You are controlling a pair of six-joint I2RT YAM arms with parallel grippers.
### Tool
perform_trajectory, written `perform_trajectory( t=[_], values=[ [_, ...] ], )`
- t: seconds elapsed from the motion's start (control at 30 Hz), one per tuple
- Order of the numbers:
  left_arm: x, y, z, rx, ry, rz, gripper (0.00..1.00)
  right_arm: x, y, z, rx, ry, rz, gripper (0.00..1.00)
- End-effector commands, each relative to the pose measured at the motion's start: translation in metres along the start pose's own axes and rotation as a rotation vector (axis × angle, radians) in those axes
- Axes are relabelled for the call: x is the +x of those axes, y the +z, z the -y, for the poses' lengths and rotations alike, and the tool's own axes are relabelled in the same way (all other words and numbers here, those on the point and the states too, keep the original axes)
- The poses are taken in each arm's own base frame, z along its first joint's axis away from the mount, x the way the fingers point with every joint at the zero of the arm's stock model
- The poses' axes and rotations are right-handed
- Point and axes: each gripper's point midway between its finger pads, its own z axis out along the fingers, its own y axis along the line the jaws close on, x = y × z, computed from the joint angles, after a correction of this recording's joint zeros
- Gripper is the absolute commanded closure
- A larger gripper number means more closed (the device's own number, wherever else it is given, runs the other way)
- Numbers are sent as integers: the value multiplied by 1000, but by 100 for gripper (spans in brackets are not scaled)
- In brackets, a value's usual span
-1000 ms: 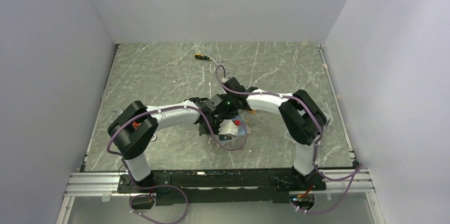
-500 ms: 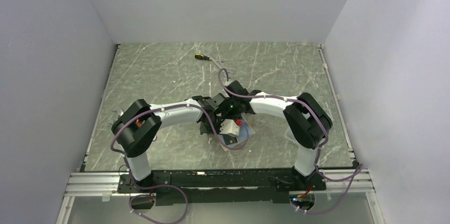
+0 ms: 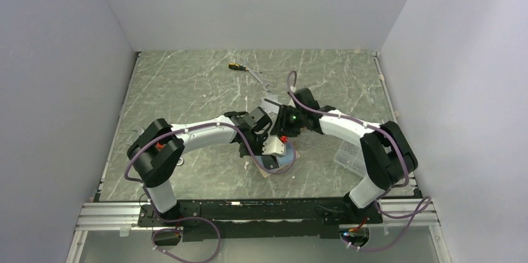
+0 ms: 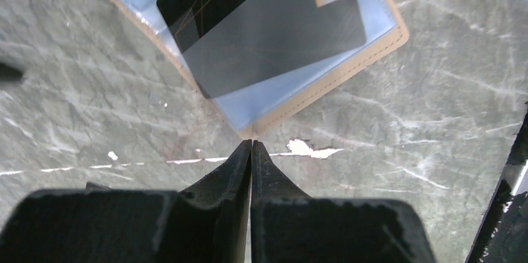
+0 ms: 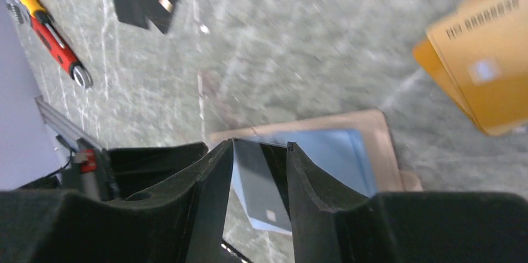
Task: Put the credit cards into the card holder
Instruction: Insert the credit card into the card holder.
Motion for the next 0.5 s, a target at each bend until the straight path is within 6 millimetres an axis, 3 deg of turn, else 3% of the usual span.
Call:
perform_trajectory(
  t=[0.0,0.47],
  values=[
    [-24,1,-1,-10,46,58,91,31,-2,12,-117,106,-85,61],
    [-12,26,-1,-20,107,-33,91,67,7,27,-196,179,-173,63]
  ],
)
